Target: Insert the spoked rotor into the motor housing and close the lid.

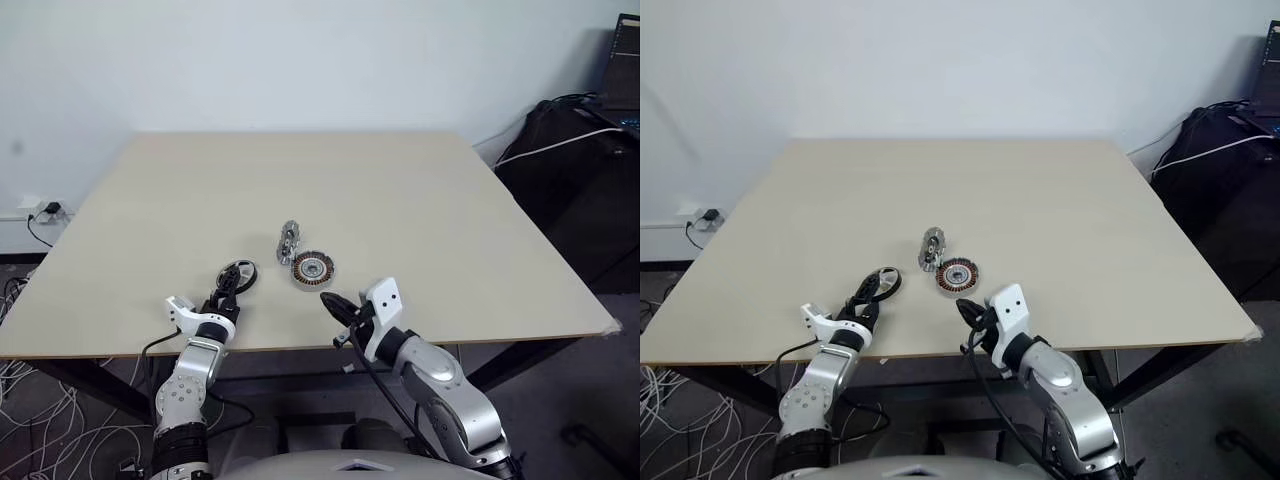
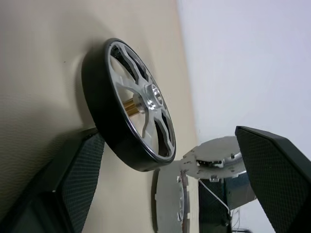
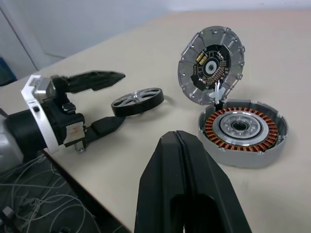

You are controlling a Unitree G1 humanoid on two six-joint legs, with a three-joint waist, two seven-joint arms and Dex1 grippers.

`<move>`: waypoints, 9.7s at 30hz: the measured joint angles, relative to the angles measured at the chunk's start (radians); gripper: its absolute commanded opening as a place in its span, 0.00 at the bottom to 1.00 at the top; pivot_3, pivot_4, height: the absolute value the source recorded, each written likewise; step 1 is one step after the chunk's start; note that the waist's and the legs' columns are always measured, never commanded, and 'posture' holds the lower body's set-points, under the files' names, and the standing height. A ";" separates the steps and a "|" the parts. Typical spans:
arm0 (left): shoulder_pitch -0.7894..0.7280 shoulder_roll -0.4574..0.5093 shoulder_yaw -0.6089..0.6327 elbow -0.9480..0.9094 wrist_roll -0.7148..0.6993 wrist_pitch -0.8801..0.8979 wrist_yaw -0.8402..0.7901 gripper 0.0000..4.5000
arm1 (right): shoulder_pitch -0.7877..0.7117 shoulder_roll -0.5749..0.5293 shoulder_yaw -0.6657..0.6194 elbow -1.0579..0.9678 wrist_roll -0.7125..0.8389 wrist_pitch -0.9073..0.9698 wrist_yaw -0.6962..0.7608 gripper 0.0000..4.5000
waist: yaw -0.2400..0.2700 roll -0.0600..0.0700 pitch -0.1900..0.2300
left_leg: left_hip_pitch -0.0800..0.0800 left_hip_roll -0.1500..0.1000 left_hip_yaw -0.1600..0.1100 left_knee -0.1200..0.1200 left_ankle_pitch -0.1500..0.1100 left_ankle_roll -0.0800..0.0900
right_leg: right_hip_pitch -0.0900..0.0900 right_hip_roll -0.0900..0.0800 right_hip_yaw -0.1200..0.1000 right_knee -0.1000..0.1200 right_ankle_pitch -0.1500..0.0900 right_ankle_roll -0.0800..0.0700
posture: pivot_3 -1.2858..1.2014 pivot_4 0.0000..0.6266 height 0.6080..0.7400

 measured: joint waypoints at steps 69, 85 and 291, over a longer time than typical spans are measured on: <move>-0.085 0.013 -0.160 0.015 0.083 0.284 -0.218 0.08 | 0.022 -0.040 -0.009 0.023 0.006 -0.001 -0.004 0.00 | -0.004 -0.002 0.003 | -0.004 0.000 0.000 0.000 -0.002 0.001 | 0.001 0.004 0.000 -0.012 0.005 -0.003 | 0.52 0.00 1.00; -0.207 0.007 -0.165 0.111 0.101 0.213 -0.212 0.08 | 0.022 -0.035 -0.006 0.023 0.003 -0.001 -0.009 0.00 | -0.004 -0.002 0.003 | -0.003 0.000 0.000 0.001 -0.001 0.002 | 0.002 0.009 0.000 -0.012 0.005 -0.001 | 0.52 0.00 1.00; 0.138 0.159 -0.534 -0.042 1.082 -0.605 -0.323 0.00 | -0.810 -0.085 0.319 0.938 -0.592 -0.285 0.395 0.23 | -0.007 0.010 -0.006 | 0.000 0.001 0.005 0.001 0.000 0.000 | -0.003 0.004 0.005 0.000 0.007 -0.005 | 0.52 0.00 1.00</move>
